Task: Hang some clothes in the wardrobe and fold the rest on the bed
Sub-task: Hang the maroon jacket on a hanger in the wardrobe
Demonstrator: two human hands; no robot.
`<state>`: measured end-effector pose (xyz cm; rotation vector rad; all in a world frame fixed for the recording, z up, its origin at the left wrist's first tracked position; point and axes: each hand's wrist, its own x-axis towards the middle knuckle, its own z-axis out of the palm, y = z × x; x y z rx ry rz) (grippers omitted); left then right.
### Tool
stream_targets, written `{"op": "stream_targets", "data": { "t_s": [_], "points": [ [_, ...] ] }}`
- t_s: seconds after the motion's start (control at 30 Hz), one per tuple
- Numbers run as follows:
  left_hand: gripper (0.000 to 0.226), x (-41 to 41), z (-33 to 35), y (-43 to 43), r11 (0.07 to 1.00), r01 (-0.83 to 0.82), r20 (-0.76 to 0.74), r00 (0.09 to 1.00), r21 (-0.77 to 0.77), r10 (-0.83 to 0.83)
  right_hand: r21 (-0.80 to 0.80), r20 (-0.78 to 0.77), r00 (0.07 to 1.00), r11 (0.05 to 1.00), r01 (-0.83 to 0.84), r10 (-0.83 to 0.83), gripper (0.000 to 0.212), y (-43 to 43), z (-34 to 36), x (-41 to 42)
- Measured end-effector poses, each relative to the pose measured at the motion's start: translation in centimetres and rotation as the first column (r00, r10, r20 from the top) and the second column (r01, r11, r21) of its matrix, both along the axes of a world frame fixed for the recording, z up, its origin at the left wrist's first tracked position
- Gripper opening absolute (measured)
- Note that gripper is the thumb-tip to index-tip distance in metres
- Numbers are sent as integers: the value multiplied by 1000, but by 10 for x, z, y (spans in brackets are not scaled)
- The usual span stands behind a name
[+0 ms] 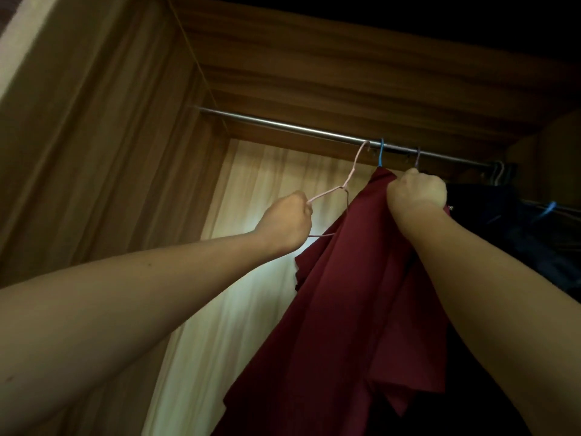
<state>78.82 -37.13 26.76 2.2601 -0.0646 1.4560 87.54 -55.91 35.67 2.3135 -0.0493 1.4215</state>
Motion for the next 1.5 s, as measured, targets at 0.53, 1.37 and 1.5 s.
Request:
{"op": "stream_targets", "data": {
  "t_s": [0.53,1.37,1.5],
  "points": [
    [28,24,-30,-4,989,-74,-16,997,-131,73,-211,107,963,952,-222,248,37,7,-21,6],
    [38,-47,-265,54,991,85,-459,888,107,-27,981,38,-80,-53,-188,996,11,167,-255,27],
    [51,-34,-241,98,919,-291,-411,828,267,382,971,-128,-313,54,-234,941,21,138,-288,33]
  ]
}}
